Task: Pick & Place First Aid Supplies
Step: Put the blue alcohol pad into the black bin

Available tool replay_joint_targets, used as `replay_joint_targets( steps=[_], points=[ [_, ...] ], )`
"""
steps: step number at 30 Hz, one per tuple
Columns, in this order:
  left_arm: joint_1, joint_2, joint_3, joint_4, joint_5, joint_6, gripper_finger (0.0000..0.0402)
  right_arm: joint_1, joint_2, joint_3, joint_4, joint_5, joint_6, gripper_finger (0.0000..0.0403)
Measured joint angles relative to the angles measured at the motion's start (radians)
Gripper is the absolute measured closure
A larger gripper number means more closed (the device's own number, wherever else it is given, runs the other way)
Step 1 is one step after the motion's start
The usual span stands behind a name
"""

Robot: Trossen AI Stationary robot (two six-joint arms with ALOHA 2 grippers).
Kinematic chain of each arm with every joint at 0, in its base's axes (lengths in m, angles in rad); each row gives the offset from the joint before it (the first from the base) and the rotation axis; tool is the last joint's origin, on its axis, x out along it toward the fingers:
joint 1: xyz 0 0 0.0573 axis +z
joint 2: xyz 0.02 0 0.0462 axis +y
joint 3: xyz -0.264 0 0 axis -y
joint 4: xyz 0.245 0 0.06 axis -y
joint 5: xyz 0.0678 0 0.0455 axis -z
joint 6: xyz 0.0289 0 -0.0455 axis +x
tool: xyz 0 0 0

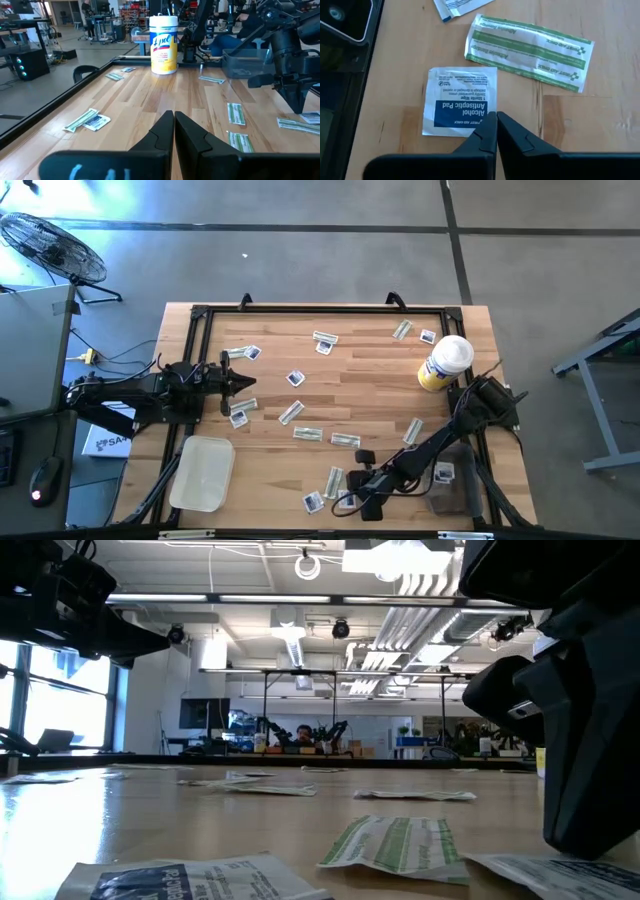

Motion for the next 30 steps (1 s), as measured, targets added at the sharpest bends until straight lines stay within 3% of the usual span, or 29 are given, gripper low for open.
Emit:
replay_joint_targets(
  steps=[7,13,19,23,30],
  points=[
    [0.0,0.0,0.0,0.0,0.0,0.0,0.039,-0.002,-0.053,-0.007,-0.021,0.033,-0.041,0.0401],
    [0.0,0.0,0.0,0.0,0.0,0.0,0.039,-0.006,-0.149,-0.007,-0.051,0.161,-0.064,0.0394],
    [0.0,0.0,0.0,0.0,0.0,0.0,0.039,-0.003,-0.165,-0.008,-0.058,0.151,-0.023,0.039],
    [0.0,0.0,0.0,0.0,0.0,0.0,0.039,-0.008,-0.158,-0.007,-0.08,0.13,0.005,0.0363],
    [0.0,0.0,0.0,0.0,0.0,0.0,0.039,-0.021,-0.154,-0.007,-0.126,0.182,0.041,0.0298]
  ],
)
